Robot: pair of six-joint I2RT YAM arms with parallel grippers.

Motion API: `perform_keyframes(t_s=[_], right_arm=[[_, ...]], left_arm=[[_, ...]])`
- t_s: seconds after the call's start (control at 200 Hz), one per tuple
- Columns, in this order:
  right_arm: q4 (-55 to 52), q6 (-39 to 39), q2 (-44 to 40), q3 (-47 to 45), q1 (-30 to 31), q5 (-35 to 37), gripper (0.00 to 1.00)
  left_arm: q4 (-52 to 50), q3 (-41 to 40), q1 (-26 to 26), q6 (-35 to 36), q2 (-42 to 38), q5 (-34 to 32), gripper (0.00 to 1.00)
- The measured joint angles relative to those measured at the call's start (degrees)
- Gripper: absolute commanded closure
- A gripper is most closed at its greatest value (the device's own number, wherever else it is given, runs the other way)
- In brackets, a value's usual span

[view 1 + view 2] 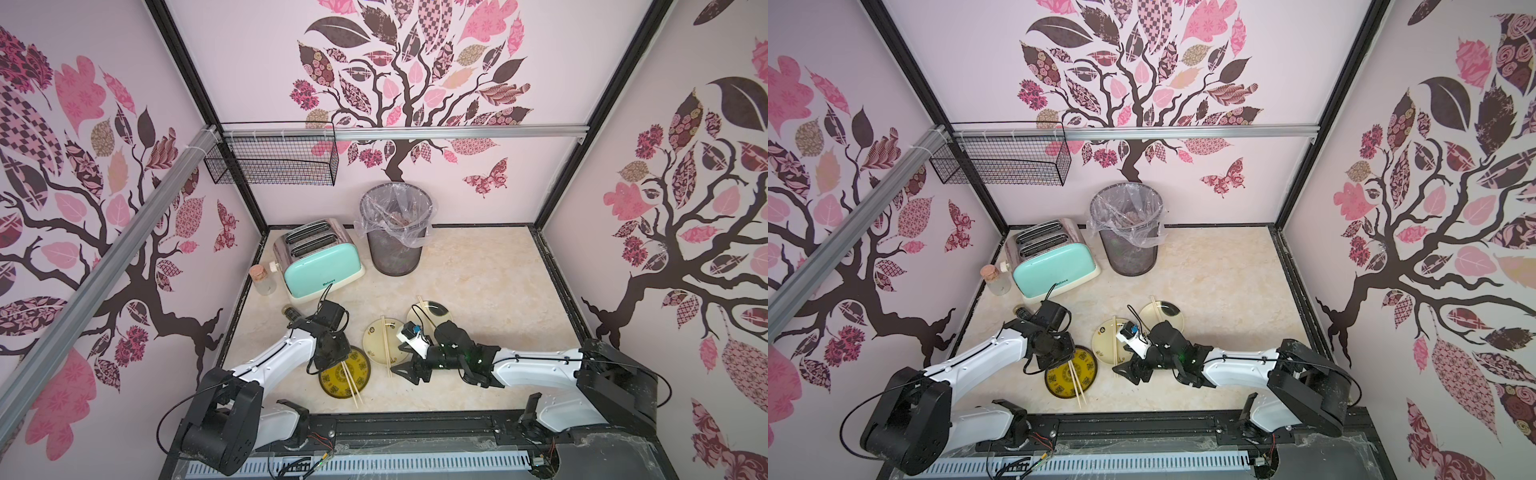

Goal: Remove the packaging of disposable chopsticks
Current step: Place the disposable chopsticks on the plate.

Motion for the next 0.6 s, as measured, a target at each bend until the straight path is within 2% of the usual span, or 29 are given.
perform_keyframes(t_s=[0.265,0.6], right_arm=[[-0.15,0.00,0.00,0.00,0.13,0.00,0.25],[-0.17,0.00,0.00,0.00,0.26,0.04,0.25]], left_arm=[[0.00,-0.02,0.00,-0.15,-0.87,0.02,0.69],[0.20,-0.17,0.00,-0.15,-1.60,0.04,0.69]])
